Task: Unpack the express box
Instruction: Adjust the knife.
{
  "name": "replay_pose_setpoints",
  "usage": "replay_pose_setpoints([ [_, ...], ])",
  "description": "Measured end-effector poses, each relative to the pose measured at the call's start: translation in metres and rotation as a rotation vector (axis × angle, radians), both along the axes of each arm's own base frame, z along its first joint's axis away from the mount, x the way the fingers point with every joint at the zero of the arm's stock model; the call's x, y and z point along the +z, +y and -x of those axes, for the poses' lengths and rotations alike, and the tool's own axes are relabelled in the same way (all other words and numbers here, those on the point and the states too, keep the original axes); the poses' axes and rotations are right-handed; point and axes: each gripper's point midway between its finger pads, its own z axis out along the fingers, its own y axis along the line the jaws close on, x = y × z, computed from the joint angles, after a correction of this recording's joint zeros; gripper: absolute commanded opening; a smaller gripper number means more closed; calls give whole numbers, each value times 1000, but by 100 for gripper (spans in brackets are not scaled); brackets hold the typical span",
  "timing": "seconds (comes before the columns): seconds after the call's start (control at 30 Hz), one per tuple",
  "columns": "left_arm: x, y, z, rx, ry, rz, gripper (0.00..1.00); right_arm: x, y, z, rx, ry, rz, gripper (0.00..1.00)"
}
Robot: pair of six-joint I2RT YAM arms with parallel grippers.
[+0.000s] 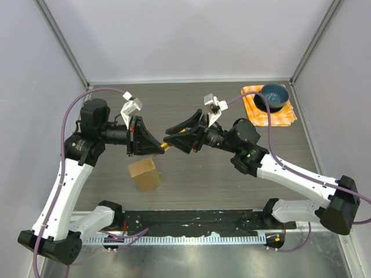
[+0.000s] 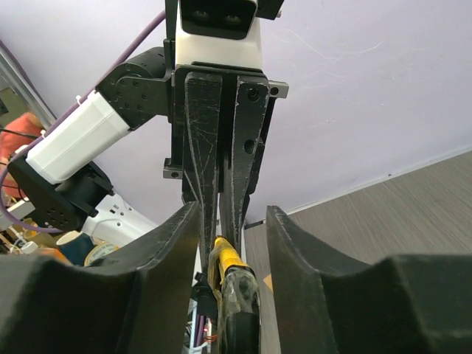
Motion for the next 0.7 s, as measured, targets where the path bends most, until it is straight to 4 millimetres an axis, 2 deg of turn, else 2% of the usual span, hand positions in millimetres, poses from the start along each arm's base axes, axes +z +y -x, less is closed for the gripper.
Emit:
replay_pose_setpoints([
  [0.33,0,1,-1,21,-2,-17,0,1,2,0,13,12,-19,56],
  [0.47,3,1,-4,35,5,-12,0,-7,1,2,22,25,-28,57],
  [0.7,17,-3,-10,51,-6,26,0,-18,6,-1,32,50,-30,52],
])
